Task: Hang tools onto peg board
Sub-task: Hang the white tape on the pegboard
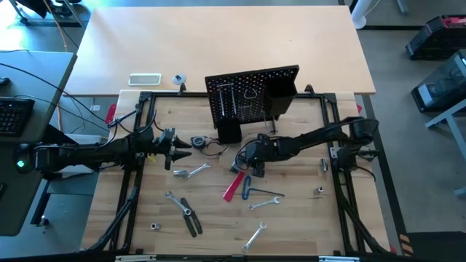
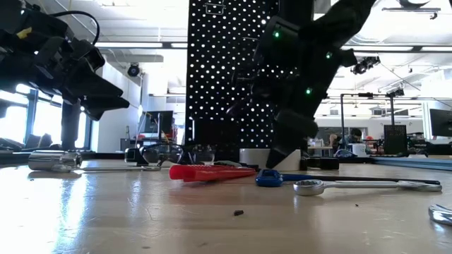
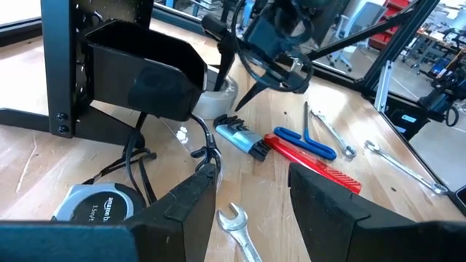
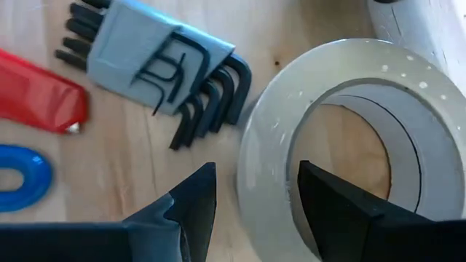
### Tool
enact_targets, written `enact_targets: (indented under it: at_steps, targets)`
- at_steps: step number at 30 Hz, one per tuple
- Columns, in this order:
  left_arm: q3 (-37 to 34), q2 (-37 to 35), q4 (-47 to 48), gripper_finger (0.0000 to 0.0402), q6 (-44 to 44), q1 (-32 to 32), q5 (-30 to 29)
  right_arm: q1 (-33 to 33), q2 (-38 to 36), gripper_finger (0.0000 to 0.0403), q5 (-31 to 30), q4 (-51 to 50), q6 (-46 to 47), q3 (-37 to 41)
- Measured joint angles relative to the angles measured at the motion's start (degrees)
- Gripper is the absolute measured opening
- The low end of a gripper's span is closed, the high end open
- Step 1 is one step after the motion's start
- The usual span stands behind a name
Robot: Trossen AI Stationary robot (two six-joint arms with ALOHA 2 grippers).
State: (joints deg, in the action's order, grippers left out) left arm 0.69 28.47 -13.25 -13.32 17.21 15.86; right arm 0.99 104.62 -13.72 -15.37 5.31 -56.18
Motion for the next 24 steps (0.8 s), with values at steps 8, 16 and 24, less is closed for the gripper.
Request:
enact_targets:
  at_steps: [8, 16, 24]
  targets:
    - [0.0, 0.0, 0.1, 0.0163, 0.0, 0.0, 0.0, 2.4, 0.5, 0.0113, -0.2, -0.2, 5.0, 0.0]
    - [0.0, 0.0, 0.1, 0.0163, 0.0, 0.0, 0.0, 6.3, 0.4, 0.0078, -1.0, -0.3, 6.7, 0.0]
    - [0.0, 0.0, 0.1, 0.0163, 0.0, 0.0, 0.0, 10.8, 0.1, 0.0078, -8.0, -3.7, 8.3, 0.1]
